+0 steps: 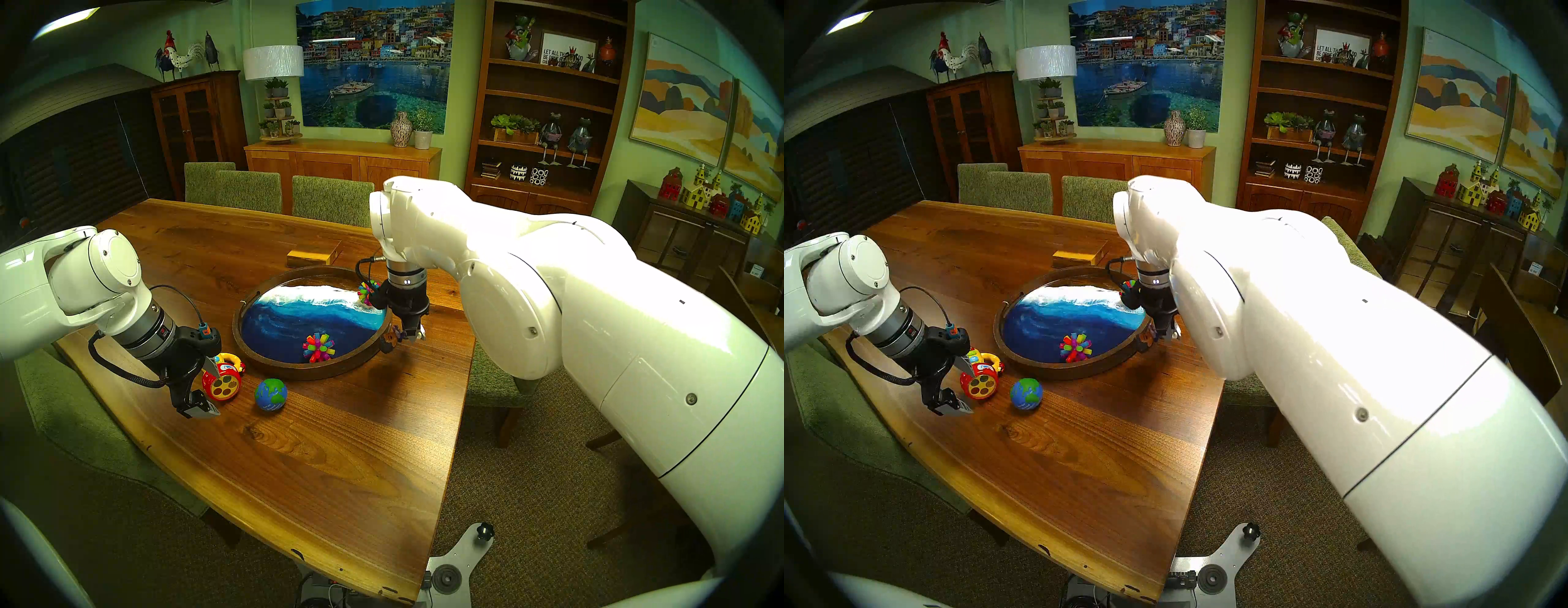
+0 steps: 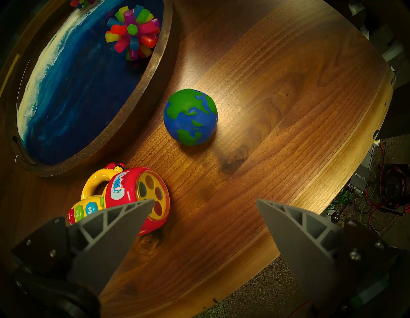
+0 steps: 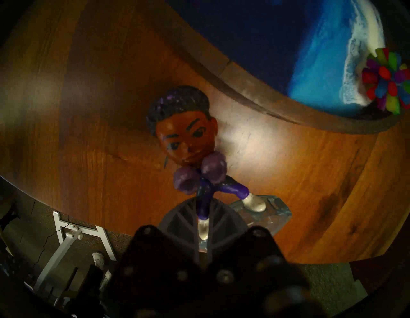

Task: Put toys in center tray

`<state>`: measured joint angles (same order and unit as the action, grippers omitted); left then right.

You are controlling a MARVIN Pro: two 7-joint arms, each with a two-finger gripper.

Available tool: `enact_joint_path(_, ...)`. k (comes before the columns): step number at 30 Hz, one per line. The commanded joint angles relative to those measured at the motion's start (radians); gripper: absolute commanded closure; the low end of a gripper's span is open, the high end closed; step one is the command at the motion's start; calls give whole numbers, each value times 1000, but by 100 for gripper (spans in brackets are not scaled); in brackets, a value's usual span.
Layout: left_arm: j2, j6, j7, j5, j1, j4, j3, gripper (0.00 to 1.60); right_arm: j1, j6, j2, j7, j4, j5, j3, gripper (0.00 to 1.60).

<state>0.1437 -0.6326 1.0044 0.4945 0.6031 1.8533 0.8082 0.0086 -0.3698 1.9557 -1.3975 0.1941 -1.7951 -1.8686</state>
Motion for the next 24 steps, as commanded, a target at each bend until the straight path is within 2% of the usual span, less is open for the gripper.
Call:
enact_joint_path(1, 4, -1, -2, 0, 20, -1, -19, 0, 74, -5, 27, -25, -48, -4, 4, 160)
enact_joint_path(7, 4, -1, -2, 0, 20, -1, -19, 0, 63, -25, 51, 4, -59, -22, 23, 160)
enact_joint_path(24, 5, 2, -3, 0, 17, -2, -16, 0, 44, -77, 51, 125, -67, -79, 79, 160)
